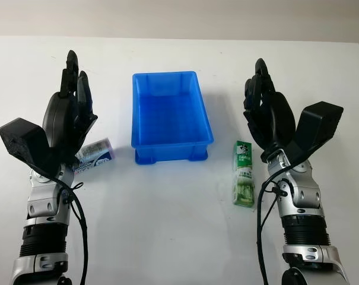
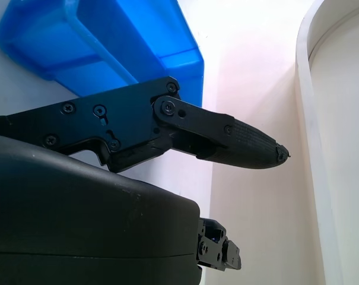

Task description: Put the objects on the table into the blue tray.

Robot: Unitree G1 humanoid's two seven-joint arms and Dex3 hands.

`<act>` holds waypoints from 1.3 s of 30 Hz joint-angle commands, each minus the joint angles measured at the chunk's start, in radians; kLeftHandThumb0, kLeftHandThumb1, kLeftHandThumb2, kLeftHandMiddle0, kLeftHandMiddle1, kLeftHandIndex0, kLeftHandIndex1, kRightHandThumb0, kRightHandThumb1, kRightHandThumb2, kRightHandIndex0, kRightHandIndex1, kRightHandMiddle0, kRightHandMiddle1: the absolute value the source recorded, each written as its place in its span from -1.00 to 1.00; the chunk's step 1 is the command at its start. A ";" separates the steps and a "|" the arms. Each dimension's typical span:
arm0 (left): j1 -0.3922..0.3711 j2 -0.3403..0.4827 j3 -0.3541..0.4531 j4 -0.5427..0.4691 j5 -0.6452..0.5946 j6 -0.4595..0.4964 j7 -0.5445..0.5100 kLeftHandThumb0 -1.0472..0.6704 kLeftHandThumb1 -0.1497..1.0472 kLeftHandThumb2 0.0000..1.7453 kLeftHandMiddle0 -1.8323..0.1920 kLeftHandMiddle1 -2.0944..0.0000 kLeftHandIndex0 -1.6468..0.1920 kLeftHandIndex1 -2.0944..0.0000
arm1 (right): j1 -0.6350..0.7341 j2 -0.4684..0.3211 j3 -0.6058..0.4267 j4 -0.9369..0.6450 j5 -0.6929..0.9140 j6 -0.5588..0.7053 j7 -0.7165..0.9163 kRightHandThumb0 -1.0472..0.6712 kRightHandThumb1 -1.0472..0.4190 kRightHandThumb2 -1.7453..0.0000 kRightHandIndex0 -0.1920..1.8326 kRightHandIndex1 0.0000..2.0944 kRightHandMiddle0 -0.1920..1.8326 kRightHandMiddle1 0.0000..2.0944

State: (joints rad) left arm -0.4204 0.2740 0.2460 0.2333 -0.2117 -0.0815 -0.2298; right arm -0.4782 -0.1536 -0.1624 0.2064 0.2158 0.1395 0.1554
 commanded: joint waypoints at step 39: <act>-0.057 0.009 -0.029 0.044 0.019 -0.020 -0.008 -0.71 1.00 -0.19 1.00 1.00 1.00 1.00 | 0.017 -0.977 0.186 -0.083 -0.634 -0.762 0.559 -0.40 -0.66 0.93 -0.81 -0.94 -0.78 -0.95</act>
State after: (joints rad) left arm -0.4595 0.2734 0.2192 0.2744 -0.2022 -0.1017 -0.2394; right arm -0.4563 -1.1085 0.0090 0.1017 -0.4011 -0.5857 0.7279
